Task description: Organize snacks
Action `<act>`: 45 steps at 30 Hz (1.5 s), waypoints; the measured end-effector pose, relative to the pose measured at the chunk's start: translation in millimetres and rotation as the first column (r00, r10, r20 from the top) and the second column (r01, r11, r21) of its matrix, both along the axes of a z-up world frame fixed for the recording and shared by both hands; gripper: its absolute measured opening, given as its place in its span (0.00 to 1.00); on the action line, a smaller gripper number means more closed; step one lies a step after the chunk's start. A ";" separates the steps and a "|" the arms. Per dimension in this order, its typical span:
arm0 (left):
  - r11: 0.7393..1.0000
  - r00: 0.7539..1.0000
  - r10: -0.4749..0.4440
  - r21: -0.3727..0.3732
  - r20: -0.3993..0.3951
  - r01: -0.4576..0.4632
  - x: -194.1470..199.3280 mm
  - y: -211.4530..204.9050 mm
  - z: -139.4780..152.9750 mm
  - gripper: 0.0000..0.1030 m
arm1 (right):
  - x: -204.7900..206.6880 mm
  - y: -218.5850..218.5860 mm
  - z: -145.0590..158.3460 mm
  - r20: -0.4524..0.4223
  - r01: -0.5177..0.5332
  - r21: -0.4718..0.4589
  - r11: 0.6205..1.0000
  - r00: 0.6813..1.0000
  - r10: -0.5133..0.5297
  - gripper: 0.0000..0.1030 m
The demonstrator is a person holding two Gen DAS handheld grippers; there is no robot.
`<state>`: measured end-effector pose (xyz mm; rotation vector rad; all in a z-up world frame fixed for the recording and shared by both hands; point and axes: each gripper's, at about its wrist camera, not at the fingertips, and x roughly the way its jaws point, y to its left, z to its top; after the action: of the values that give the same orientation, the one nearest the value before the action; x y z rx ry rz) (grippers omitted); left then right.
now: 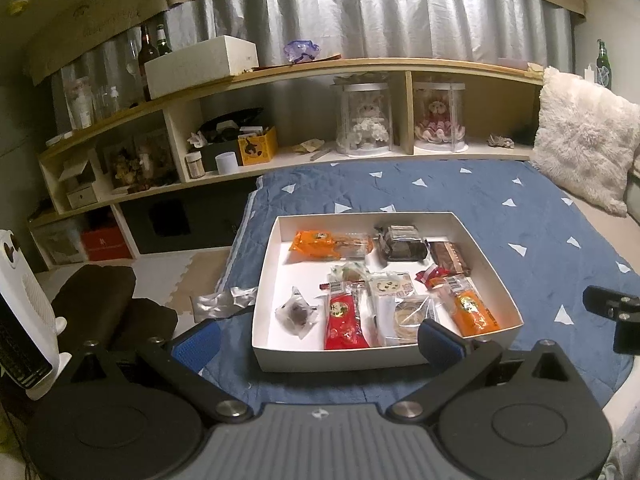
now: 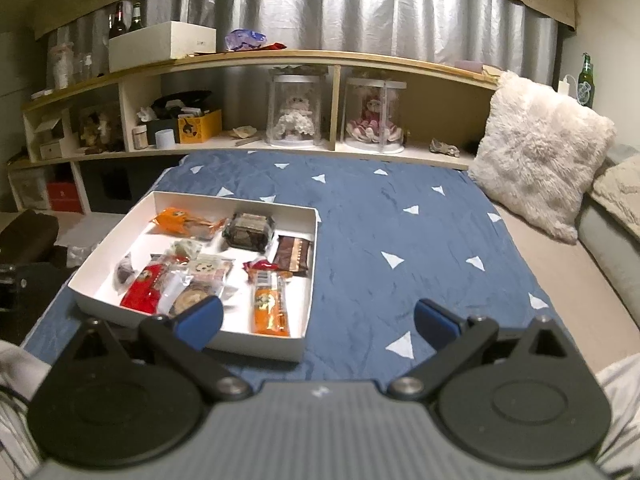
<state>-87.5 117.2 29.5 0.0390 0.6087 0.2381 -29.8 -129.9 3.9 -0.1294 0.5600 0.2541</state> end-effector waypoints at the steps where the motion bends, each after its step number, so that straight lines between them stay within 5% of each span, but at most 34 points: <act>1: 1.000 1.000 0.001 -0.002 0.000 -0.001 0.0 -0.1 0.0 1.00 | 0.2 -0.5 -0.3 0.002 0.004 0.001 1.000 1.000 -0.004 1.00; 45: 1.000 1.000 0.008 -0.017 -0.008 -0.008 0.8 -1.5 -1.9 1.00 | -1.0 -1.0 0.7 0.024 0.005 -0.007 1.000 1.000 -0.004 1.00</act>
<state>-86.8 115.8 27.6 0.0209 0.6188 0.2400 -30.7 -130.9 4.6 -0.1380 0.5371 0.2458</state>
